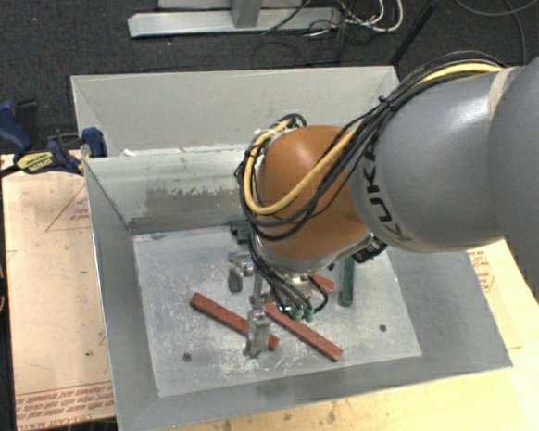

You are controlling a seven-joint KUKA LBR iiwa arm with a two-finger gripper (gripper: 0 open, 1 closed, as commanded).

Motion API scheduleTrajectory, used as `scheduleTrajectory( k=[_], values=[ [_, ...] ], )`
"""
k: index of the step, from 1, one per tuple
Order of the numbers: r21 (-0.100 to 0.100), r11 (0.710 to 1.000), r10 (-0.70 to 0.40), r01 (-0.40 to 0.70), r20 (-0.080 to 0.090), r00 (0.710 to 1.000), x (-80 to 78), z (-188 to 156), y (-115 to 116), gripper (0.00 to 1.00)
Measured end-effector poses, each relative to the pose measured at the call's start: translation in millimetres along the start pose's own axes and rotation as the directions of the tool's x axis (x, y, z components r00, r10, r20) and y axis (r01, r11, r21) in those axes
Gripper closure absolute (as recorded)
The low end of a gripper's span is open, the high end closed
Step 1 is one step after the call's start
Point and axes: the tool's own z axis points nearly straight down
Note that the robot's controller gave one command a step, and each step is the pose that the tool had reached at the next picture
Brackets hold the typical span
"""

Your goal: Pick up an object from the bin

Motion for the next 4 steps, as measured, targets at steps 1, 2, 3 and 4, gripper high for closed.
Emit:
scheduleTrajectory(
  k=[1,2,3,4],
  values=[
    [-0.001,1.0,0.003,-0.003,0.007,1.0,-1.9,-3,-1,0.0],
    [-0.004,0.997,0.081,-0.081,0.012,0.997,-7.8,30,-9,0.0],
    [-0.003,0.99,0.14,-0.14,0.01,0.99,-16.0,87,-6,0.0],
    [-0.005,0.956,0.294,-0.294,0.008,0.956,-76.4,98,-6,1.0]
  ],
)
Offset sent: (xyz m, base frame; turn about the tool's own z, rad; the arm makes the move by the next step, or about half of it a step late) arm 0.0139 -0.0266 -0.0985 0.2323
